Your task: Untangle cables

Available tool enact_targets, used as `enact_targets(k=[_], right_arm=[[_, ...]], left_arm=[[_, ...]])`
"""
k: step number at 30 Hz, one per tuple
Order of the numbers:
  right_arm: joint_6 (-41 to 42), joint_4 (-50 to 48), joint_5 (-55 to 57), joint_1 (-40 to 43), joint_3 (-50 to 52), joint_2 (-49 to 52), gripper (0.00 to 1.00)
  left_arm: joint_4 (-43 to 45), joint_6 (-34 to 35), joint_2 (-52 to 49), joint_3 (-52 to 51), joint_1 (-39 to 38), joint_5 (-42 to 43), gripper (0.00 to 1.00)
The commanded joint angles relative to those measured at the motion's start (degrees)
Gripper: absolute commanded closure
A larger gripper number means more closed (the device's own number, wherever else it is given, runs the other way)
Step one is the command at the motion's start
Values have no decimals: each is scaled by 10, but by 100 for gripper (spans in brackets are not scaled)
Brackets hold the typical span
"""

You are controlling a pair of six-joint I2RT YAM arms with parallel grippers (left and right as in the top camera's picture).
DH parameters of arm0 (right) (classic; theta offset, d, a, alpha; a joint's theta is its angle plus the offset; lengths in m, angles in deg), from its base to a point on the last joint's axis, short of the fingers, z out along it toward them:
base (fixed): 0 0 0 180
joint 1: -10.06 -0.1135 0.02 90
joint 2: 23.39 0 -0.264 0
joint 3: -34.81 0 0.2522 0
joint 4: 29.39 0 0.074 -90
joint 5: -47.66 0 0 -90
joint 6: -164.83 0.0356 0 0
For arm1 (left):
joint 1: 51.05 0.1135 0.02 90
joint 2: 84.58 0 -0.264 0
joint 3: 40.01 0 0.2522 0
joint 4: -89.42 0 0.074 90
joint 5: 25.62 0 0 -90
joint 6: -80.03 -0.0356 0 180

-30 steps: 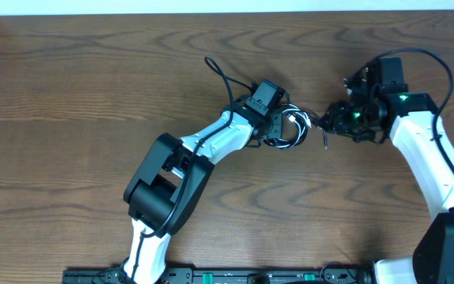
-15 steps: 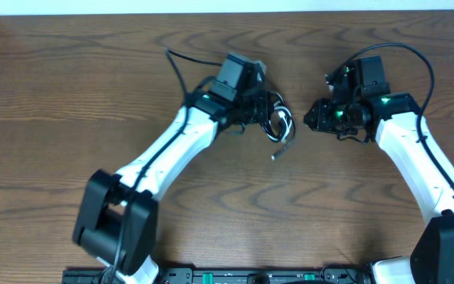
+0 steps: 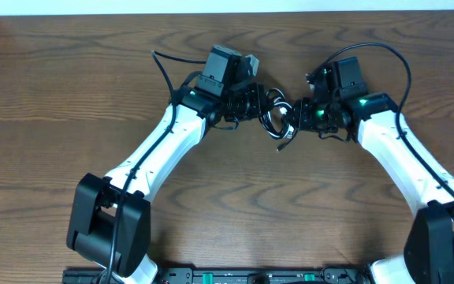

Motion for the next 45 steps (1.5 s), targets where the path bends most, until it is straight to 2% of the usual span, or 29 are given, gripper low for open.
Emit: enact_targets(k=[1,10,15,17,23,29,34,37,41,45], right_arm=[[16,-18,1,-9,0,33,64],[26,-53,2,-36,0,53,68],[45,-52,26,-41,0,62,87],[45,-51,26,-41,0,62,90],[45,-38,44,-43,0,62,93],[45,-39,54,-47,0,63,80],[45,-41,65,-49,0,63,77],[45,-41,71,-53,0,63,82],[45,-38,71,-55,0,63,99],[43,-22,58,-53,-1,57,99]], left_arm=[[1,5,2,2,2,24,93],[0,5,2,2,2,24,93],[0,5,2,2,2,22,93],[0,3,2,2,3,22,92],[0,3,2,2,3,22,93],[0,4,2,2,4,22,93],[0,3,2,2,4,22,92],[0,3,2,2,4,22,93],[0,3,2,2,4,22,92],[0,3,2,2,4,21,93]])
